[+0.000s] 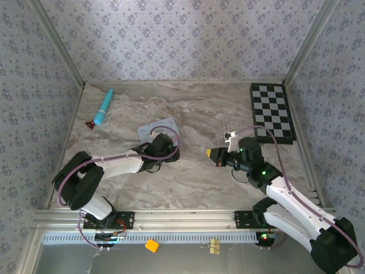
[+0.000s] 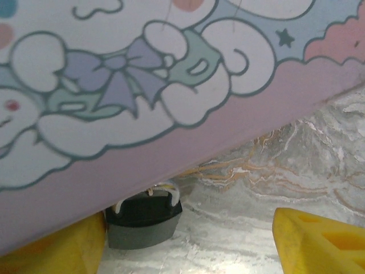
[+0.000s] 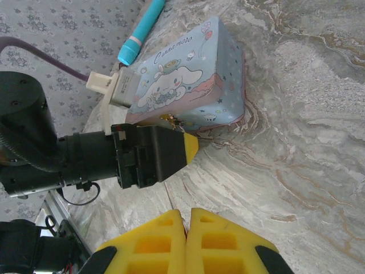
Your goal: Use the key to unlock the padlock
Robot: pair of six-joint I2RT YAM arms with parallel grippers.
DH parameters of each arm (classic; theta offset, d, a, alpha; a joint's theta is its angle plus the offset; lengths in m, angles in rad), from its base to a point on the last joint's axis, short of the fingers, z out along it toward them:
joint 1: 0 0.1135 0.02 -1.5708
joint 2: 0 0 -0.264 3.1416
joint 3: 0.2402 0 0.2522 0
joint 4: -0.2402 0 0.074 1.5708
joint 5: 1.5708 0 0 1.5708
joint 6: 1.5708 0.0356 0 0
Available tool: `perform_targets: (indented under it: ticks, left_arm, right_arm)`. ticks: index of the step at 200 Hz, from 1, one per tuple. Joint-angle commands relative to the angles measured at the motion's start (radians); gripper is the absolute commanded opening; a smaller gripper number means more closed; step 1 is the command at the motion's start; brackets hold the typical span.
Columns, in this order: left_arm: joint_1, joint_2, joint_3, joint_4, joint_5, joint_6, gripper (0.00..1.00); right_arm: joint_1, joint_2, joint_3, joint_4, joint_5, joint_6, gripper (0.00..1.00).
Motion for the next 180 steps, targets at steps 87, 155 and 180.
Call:
perform_targets:
  ticks: [87, 155, 180]
  left_arm:
    - [0.011, 0.047, -0.021, 0.152, -0.002, -0.061, 0.77]
    - [0.063, -0.009, -0.199, 0.397, 0.020, -0.104, 0.75]
    - [0.061, -0.010, -0.213, 0.432, 0.015, -0.092, 0.70]
  right_arm:
    - [0.005, -0.049, 0.005, -0.042, -0.007, 0.007, 0.00]
    - [0.005, -0.058, -0.009, -0.034, -0.011, 0.007, 0.00]
    - [0.006, -0.069, -0.015, -0.034, -0.009, 0.007, 0.00]
